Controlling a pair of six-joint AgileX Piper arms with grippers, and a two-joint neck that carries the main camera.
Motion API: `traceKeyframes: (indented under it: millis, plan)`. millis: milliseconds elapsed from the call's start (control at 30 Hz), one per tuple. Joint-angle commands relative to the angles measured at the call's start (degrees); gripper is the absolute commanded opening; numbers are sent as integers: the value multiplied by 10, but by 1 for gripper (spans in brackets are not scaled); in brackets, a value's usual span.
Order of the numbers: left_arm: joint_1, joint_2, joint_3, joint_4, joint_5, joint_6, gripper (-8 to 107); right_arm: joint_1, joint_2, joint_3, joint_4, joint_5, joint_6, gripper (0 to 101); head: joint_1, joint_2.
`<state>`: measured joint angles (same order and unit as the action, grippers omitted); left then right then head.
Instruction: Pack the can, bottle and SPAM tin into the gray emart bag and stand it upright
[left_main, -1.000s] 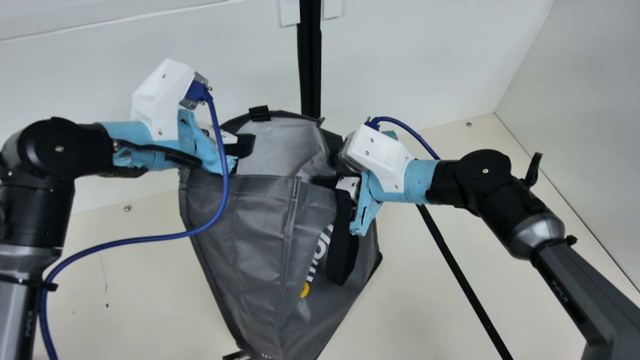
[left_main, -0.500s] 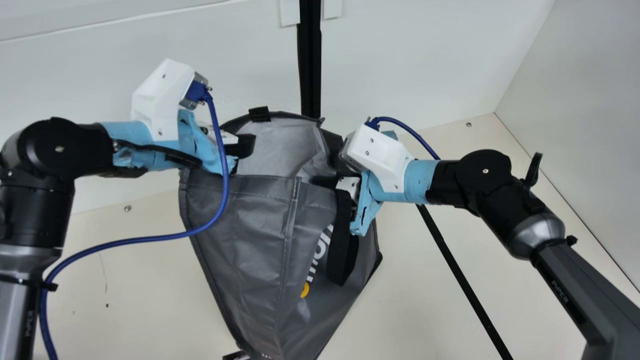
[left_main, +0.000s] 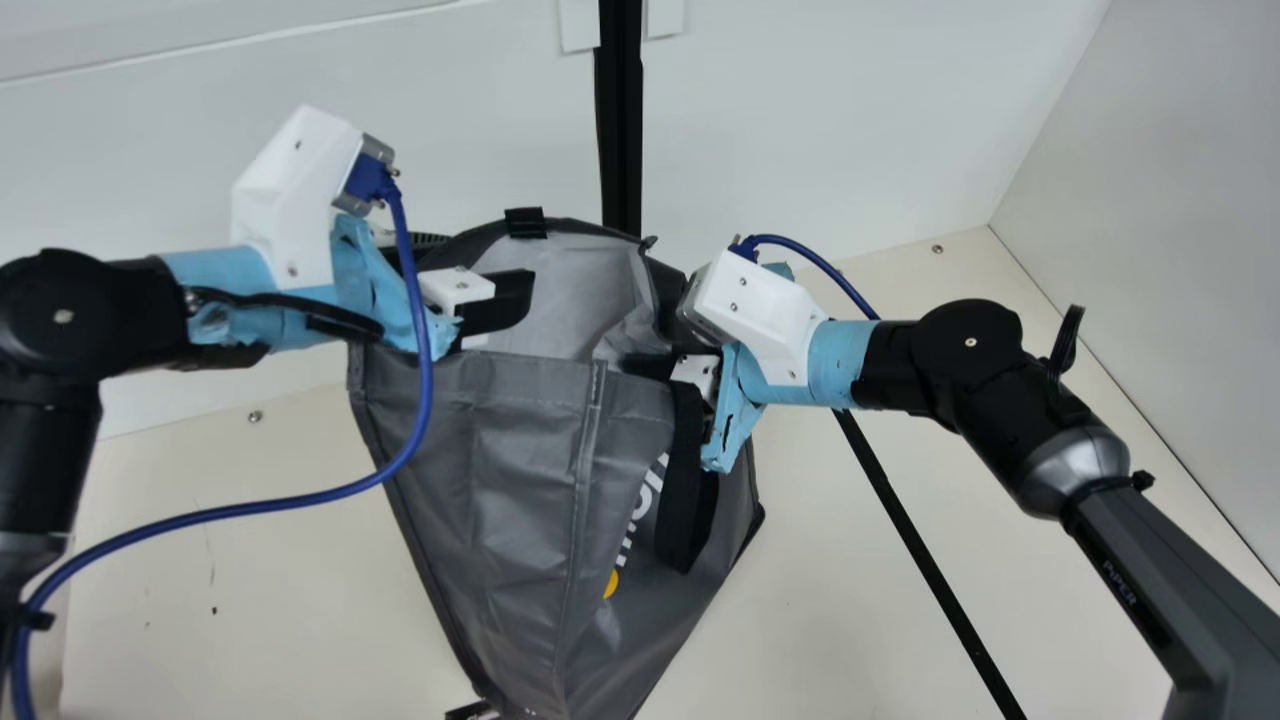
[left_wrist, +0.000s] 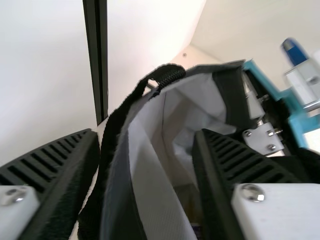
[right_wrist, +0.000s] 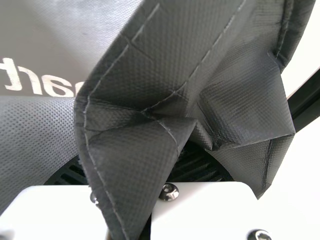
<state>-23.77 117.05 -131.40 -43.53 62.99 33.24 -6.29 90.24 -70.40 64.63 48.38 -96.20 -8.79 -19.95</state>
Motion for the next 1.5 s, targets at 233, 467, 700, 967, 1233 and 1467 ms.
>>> traceKeyframes:
  millis: [233,467,700,967,1233,1467]
  plan:
    - [13,-81,87,-24,-31,32,90,0,0,0,0,2,0,0,-12,0]
    - [31,-136,140,-36,-50,49,90,0,0,0,0,2,0,0,-12,0]
    - [53,-191,192,-31,-62,58,90,0,0,0,0,2,0,0,-12,0]
    - [74,-257,253,37,-74,31,90,0,0,0,0,2,0,0,-12,0]
    - [96,-324,320,125,-82,-16,90,0,0,0,0,2,0,0,-12,0]
    - [111,-375,374,191,-85,-55,90,0,0,0,0,2,0,0,-12,0]
